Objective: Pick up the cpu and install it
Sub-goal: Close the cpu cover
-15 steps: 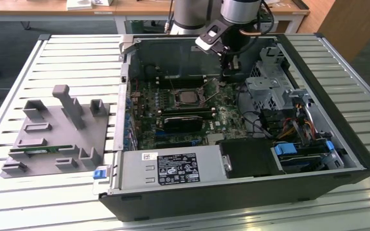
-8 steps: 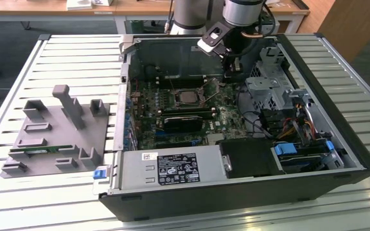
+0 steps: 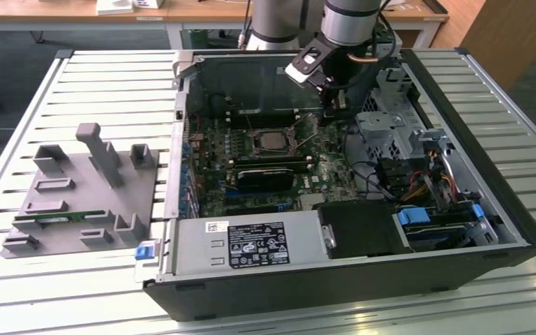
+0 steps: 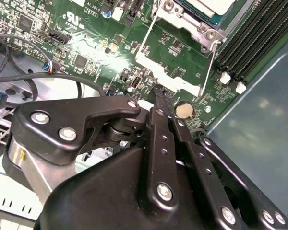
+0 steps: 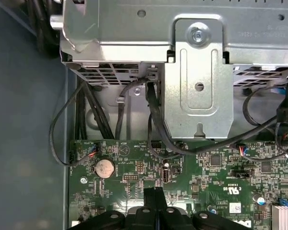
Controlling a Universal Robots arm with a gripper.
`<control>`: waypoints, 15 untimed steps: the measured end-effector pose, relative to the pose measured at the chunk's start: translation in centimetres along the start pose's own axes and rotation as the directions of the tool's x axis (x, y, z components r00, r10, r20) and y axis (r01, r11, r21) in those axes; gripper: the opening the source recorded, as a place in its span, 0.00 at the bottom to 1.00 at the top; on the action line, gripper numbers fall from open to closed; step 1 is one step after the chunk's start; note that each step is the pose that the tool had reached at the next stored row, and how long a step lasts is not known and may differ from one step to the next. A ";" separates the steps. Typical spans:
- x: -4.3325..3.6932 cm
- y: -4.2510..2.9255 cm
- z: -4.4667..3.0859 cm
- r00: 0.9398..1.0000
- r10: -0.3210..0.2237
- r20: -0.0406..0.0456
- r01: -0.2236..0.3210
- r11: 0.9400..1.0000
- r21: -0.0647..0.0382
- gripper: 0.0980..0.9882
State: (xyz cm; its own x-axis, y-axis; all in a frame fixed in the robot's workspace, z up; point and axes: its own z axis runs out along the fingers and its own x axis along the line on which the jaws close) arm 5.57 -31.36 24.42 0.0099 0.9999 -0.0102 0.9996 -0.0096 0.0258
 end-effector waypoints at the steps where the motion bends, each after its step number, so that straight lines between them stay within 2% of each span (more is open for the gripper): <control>1: 0.00 0.00 0.04 1.000 0.000 0.000 0.000 1.000 0.000 0.01; 8: 0.00 -0.10 0.10 1.000 0.000 0.000 0.000 1.000 0.000 0.01; 15: -0.01 -0.92 -0.05 1.000 0.000 0.000 0.000 1.000 0.000 0.01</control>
State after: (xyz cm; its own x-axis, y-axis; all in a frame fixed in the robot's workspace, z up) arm 4.65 -31.35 24.45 0.0098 0.9999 -0.0101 0.9996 -0.0095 0.0258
